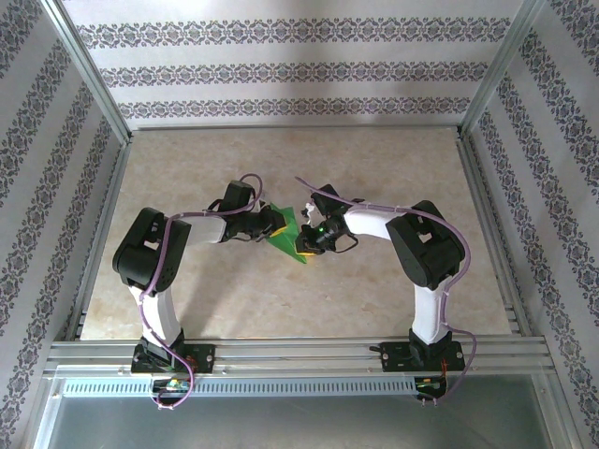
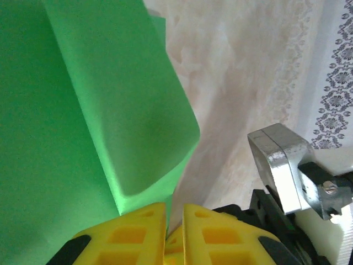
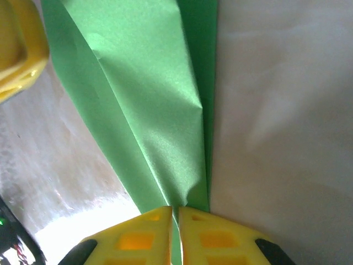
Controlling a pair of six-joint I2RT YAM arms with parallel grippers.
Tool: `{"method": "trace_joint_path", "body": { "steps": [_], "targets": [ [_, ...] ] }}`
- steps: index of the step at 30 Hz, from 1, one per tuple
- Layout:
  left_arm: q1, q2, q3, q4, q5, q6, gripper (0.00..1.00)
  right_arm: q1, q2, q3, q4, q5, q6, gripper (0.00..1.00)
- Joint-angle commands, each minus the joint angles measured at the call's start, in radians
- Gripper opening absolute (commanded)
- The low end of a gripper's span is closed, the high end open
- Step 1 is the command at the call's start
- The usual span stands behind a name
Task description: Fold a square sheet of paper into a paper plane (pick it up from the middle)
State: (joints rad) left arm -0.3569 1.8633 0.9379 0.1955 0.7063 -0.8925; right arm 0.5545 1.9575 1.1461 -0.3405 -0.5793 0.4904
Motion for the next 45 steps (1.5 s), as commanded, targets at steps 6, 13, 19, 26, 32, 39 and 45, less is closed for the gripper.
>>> {"method": "trace_joint_path", "body": {
  "steps": [6,13,19,26,32,39,45],
  "targets": [
    [-0.015,-0.035,0.006,0.002,0.019,0.03,0.16,0.001,0.032,0.015,-0.162,0.012,-0.146,0.15],
    [-0.022,0.0,0.054,-0.087,-0.044,0.079,0.16,-0.002,0.032,0.01,-0.162,0.019,-0.142,0.15],
    [-0.022,0.046,0.066,-0.084,-0.06,0.071,0.15,-0.004,0.028,0.002,-0.16,0.019,-0.143,0.15],
    [-0.021,0.068,0.07,-0.085,-0.07,0.07,0.15,-0.007,0.021,-0.001,-0.149,0.003,-0.138,0.15],
    [-0.016,0.086,0.072,-0.086,-0.079,0.07,0.15,-0.01,0.021,-0.011,-0.147,0.002,-0.138,0.15],
    [-0.013,0.095,0.061,-0.107,-0.097,0.075,0.15,-0.014,0.006,-0.019,-0.142,0.005,-0.134,0.15],
    [-0.012,0.108,0.062,-0.114,-0.093,0.078,0.15,-0.016,-0.069,-0.04,-0.024,-0.072,-0.054,0.15]
  ]
}}
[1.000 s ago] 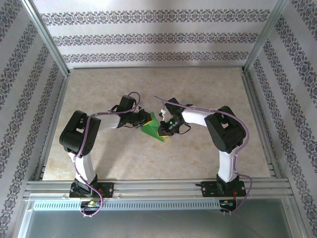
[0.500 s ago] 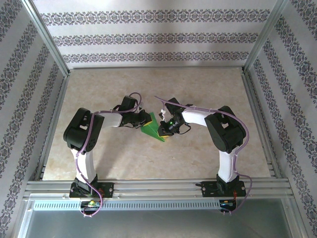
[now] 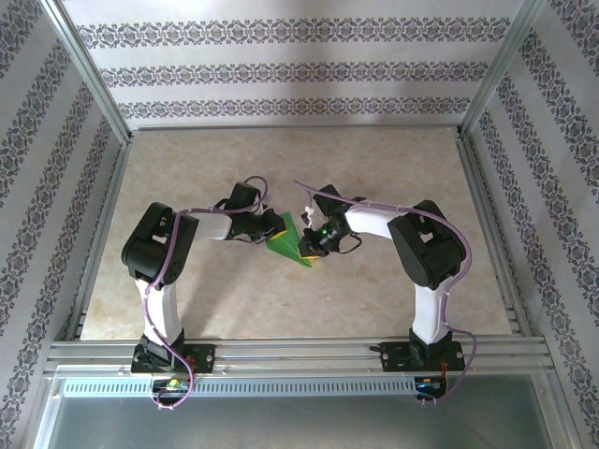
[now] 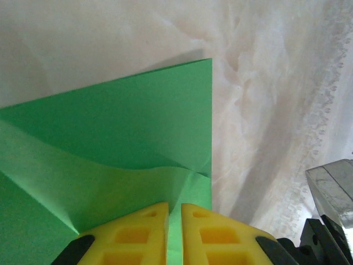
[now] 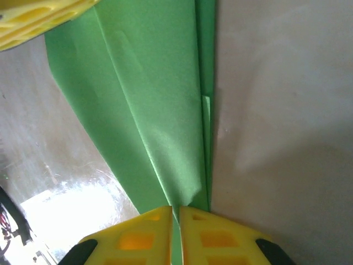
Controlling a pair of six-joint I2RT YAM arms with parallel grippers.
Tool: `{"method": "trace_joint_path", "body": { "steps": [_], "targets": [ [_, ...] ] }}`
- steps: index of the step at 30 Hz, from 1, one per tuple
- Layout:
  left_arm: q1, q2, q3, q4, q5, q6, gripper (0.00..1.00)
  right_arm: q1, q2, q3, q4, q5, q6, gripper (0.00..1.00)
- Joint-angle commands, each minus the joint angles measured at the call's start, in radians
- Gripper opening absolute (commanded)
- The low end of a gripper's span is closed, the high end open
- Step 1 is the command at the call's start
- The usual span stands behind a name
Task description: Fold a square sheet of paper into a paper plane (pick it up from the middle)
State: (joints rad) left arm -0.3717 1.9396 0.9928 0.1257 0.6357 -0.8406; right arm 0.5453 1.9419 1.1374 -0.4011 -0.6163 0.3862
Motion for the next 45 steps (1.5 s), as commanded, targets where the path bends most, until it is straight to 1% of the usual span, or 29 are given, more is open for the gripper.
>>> {"method": "trace_joint_path", "body": {
  "steps": [1,3,5,9,14,17,22,28,40,45],
  "targets": [
    [0.003,0.033,0.009,-0.045,-0.021,0.027,0.15,-0.005,-0.075,-0.042,0.078,-0.053,0.079,0.16],
    [0.003,0.035,0.009,-0.047,-0.022,0.03,0.15,0.001,-0.101,-0.051,0.132,-0.07,0.131,0.17],
    [0.004,0.035,0.012,-0.053,-0.022,0.033,0.15,0.015,-0.097,-0.037,0.146,-0.076,0.154,0.17],
    [0.002,0.035,0.011,-0.058,-0.024,0.038,0.15,0.038,-0.043,0.013,0.144,-0.036,0.177,0.15],
    [0.004,0.038,0.013,-0.068,-0.027,0.037,0.15,0.035,-0.001,0.045,0.158,0.021,0.233,0.13],
    [0.003,0.041,0.013,-0.072,-0.031,0.033,0.15,0.035,0.013,0.058,0.149,0.05,0.262,0.13],
    [0.002,0.047,0.016,-0.091,-0.039,0.024,0.15,0.047,0.04,0.076,0.093,0.072,0.257,0.13],
    [0.003,0.06,0.023,-0.127,-0.057,0.012,0.15,0.052,0.046,0.037,0.077,0.077,0.264,0.12],
    [0.003,0.078,0.024,-0.176,-0.094,0.0,0.12,0.051,0.02,-0.047,0.084,0.032,0.292,0.12],
    [0.004,0.081,0.026,-0.185,-0.099,0.001,0.12,0.045,-0.017,-0.103,0.1,0.008,0.308,0.12]
  ]
}}
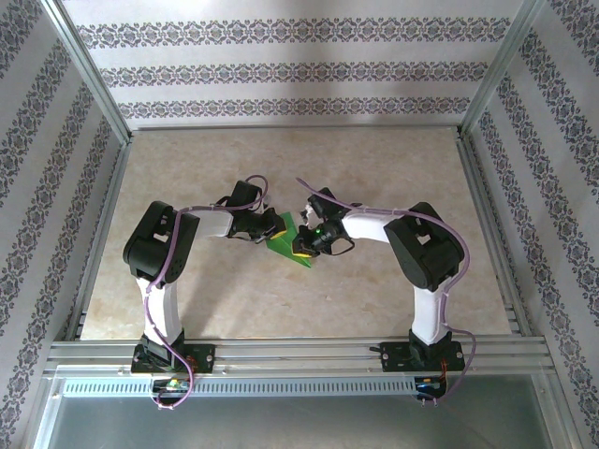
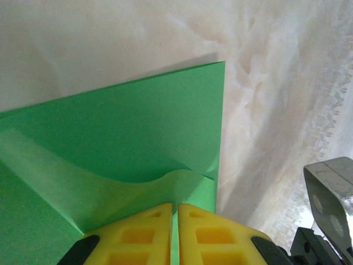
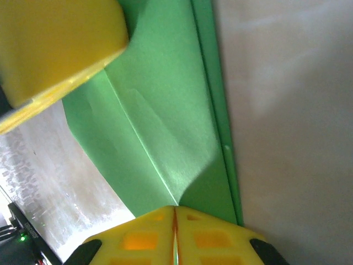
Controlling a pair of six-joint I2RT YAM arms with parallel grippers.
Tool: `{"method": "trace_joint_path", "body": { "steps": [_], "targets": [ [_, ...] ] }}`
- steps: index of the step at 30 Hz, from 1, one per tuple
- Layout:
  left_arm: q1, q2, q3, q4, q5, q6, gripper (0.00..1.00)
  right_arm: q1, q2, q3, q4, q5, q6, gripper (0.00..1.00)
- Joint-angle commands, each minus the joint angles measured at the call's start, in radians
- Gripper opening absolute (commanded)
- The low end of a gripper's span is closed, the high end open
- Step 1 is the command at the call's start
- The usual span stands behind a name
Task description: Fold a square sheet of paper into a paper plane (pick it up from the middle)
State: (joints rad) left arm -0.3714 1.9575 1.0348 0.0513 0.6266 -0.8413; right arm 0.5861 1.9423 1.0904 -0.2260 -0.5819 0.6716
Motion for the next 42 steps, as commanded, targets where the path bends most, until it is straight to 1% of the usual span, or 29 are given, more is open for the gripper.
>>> {"method": "trace_joint_path", "body": {
  "steps": [1,7,10,12,14,24,30,42],
  "targets": [
    [0.003,0.063,-0.017,-0.109,-0.086,0.001,0.13,0.001,-0.026,-0.071,-0.065,-0.037,0.028,0.12],
    [0.004,0.06,-0.02,-0.099,-0.078,0.002,0.12,-0.021,-0.092,-0.134,0.032,-0.108,0.066,0.13],
    [0.003,0.058,-0.023,-0.093,-0.073,0.001,0.12,-0.048,-0.142,-0.151,0.071,-0.089,0.079,0.13],
    [0.004,0.057,-0.025,-0.09,-0.069,0.001,0.12,-0.058,-0.155,-0.151,0.064,-0.061,0.069,0.13],
    [0.003,0.055,-0.024,-0.089,-0.07,0.004,0.12,-0.063,-0.14,-0.144,0.063,-0.058,0.063,0.13],
    [0.003,0.054,-0.026,-0.093,-0.074,0.0,0.12,-0.037,-0.051,-0.077,0.028,-0.028,0.057,0.12],
    [0.003,0.055,-0.026,-0.102,-0.082,-0.005,0.12,-0.028,-0.055,-0.119,-0.008,-0.022,0.043,0.12],
    [0.002,0.061,-0.031,-0.107,-0.09,-0.014,0.12,-0.019,-0.108,-0.191,-0.034,-0.076,0.052,0.12]
  ]
}}
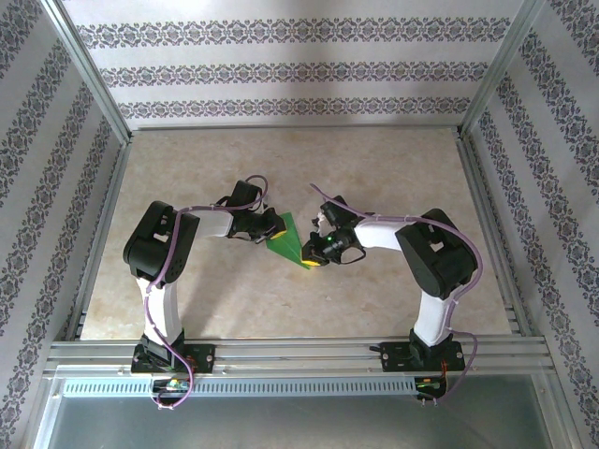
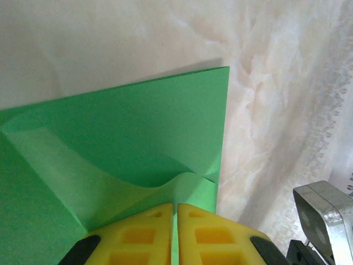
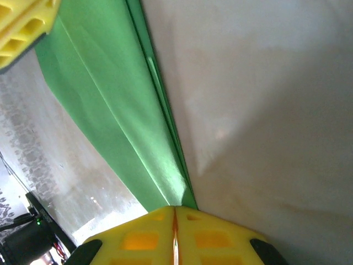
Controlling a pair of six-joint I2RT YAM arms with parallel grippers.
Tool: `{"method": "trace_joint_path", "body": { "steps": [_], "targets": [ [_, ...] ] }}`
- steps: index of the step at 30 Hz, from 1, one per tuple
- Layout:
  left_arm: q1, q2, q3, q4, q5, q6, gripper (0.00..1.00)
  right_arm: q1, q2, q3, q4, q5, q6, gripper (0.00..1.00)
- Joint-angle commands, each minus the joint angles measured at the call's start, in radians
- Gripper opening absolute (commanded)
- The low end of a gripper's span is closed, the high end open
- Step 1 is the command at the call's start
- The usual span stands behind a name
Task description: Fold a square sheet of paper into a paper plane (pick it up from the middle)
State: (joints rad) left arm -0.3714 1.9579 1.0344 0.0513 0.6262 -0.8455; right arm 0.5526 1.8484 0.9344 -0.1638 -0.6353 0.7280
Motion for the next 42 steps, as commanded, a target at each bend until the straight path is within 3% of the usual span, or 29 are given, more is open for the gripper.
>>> {"method": "trace_joint_path", "body": {
  "steps": [1,19,24,33,42],
  "targets": [
    [0.002,0.061,-0.03,-0.107,-0.089,-0.01,0.12,0.015,-0.018,-0.04,-0.101,-0.023,-0.005,0.12],
    [0.003,0.058,-0.028,-0.113,-0.085,0.0,0.12,0.001,-0.1,-0.132,-0.138,-0.026,-0.025,0.12],
    [0.003,0.057,-0.03,-0.096,-0.073,-0.001,0.12,-0.009,-0.16,-0.023,-0.092,-0.014,-0.042,0.13],
    [0.003,0.053,-0.039,-0.075,-0.059,-0.004,0.12,0.016,0.012,0.146,-0.073,0.011,-0.064,0.13],
    [0.003,0.043,-0.042,-0.064,-0.045,-0.007,0.12,0.037,0.085,0.148,-0.081,0.04,-0.056,0.13]
  ]
}}
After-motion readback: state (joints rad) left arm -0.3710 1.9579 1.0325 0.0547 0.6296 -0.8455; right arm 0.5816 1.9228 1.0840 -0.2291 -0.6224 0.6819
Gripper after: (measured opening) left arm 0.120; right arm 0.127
